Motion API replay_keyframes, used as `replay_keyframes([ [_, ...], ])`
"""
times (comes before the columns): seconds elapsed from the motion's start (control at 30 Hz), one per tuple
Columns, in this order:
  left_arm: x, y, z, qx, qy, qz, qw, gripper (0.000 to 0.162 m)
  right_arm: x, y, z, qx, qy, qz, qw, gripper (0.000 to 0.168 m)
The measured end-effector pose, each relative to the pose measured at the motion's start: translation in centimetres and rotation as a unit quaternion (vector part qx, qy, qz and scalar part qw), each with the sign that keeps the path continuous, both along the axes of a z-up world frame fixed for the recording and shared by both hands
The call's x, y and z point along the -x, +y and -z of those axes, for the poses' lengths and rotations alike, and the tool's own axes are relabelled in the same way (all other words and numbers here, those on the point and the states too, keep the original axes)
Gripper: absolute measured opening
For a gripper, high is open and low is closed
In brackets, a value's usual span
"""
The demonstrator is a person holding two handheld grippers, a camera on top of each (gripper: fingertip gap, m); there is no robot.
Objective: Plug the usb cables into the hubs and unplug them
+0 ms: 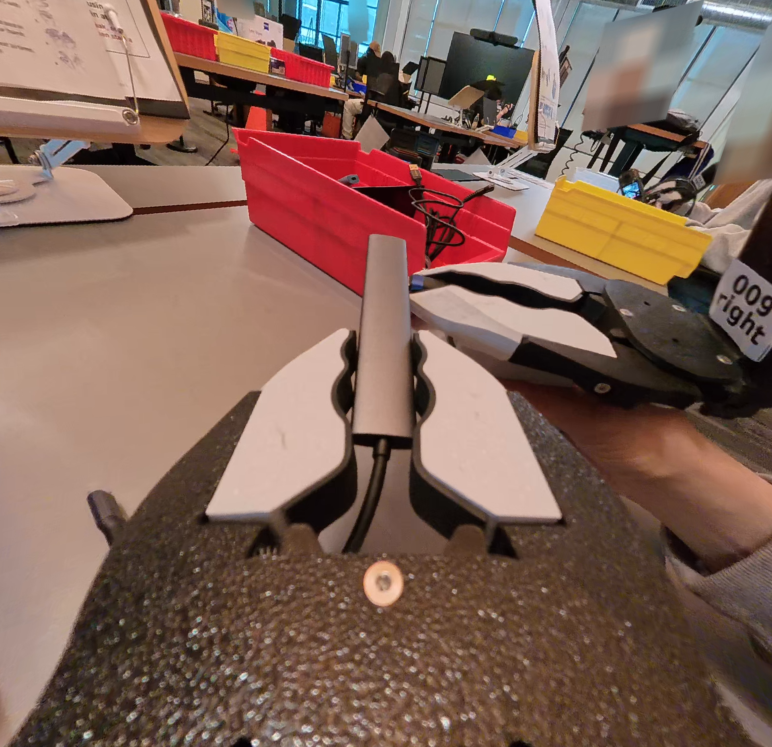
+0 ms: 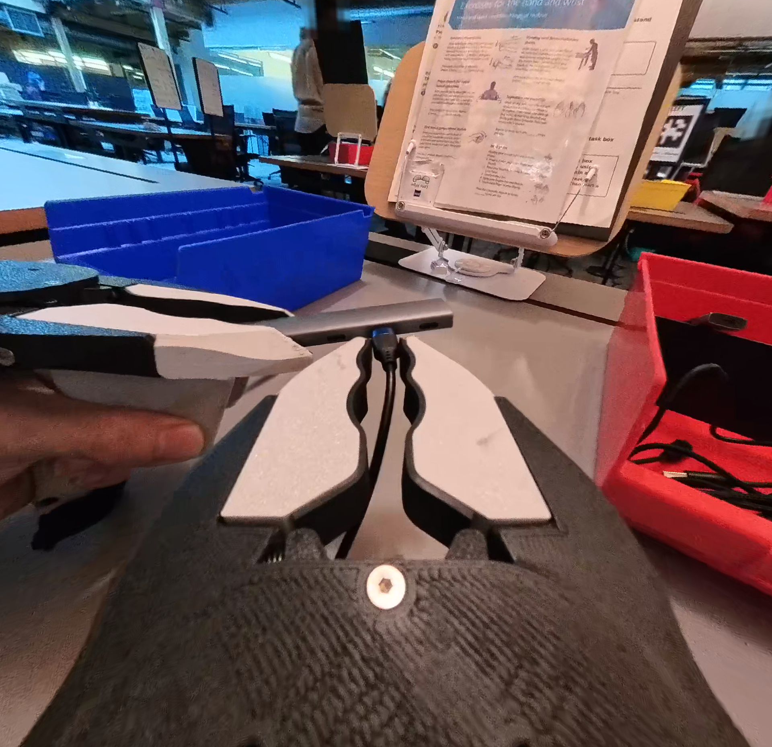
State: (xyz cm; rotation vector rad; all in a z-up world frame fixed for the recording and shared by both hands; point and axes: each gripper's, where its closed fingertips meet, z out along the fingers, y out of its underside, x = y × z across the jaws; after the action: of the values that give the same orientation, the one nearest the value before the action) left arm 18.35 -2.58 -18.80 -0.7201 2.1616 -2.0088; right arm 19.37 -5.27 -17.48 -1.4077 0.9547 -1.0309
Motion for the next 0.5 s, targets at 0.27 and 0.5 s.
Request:
replay_keyframes([
  [0.27,-0.2,-0.2,0.1,0.005,-0.032,0.010,0.999,0.024,0.1,0.1,-0.4,-0.072,0.012,-0.010,0.997,0.011],
  [0.5,-0.2,0.1,-0.9,0.031,-0.084,-0.007,0.996,0.025,0.6,0.6,-1.2,-0.090,-0.003,-0.012,0.996,0.011],
])
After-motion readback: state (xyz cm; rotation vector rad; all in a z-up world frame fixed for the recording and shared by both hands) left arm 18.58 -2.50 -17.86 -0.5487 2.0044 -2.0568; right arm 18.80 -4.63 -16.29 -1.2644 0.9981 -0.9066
